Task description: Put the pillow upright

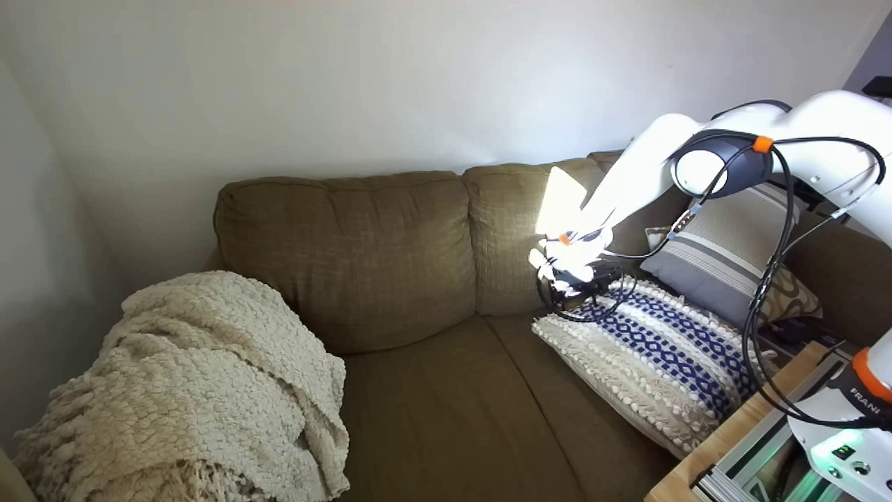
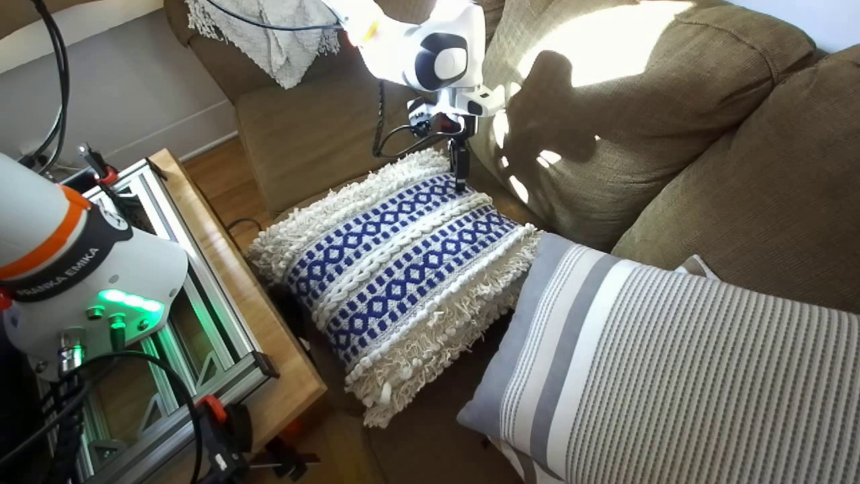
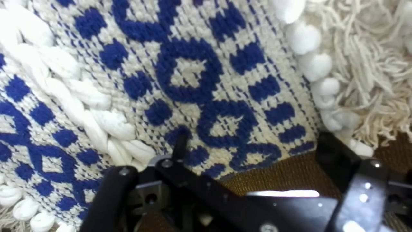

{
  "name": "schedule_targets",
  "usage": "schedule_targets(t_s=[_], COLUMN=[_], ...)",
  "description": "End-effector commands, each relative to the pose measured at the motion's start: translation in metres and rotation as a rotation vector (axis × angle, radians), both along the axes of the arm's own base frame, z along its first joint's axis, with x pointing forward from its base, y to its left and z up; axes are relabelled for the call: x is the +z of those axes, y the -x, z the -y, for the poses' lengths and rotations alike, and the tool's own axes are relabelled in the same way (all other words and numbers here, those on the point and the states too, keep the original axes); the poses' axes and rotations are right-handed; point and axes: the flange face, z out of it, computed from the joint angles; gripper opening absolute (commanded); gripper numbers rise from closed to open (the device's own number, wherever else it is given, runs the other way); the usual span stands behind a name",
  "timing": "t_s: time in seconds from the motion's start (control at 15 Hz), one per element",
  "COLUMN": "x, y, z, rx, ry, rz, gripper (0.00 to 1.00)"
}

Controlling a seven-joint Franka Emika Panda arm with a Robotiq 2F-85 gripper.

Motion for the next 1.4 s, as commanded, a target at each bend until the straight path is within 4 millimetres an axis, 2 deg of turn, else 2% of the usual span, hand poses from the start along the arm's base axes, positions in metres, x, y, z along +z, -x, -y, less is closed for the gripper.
schedule_targets(t_s=[0.0, 0.2, 0.4, 0.67, 0.73, 0.8, 1.07, 1.33], x=[-0.016, -0.026, -0.038, -0.054, -0.06, -0.065, -0.074, -0.064], y=[0.001, 0.0, -0.007, -0.007, -0.005, -0.001, 0.004, 0.0], z=[0.004, 0.008, 0.009, 0.004, 0.004, 0.005, 0.009, 0.011], rx=[-0.131, -0.269, -0.381, -0.436, -0.432, -0.419, -0.39, -0.374], ry=[0.034, 0.126, 0.176, 0.205, 0.211, 0.22, 0.255, 0.259], rz=[-0.069, -0.078, 0.007, 0.018, -0.006, -0.037, -0.127, -0.117], gripper=[1.0, 1.0, 1.0, 1.0, 0.93, 0.73, 0.45, 0.18])
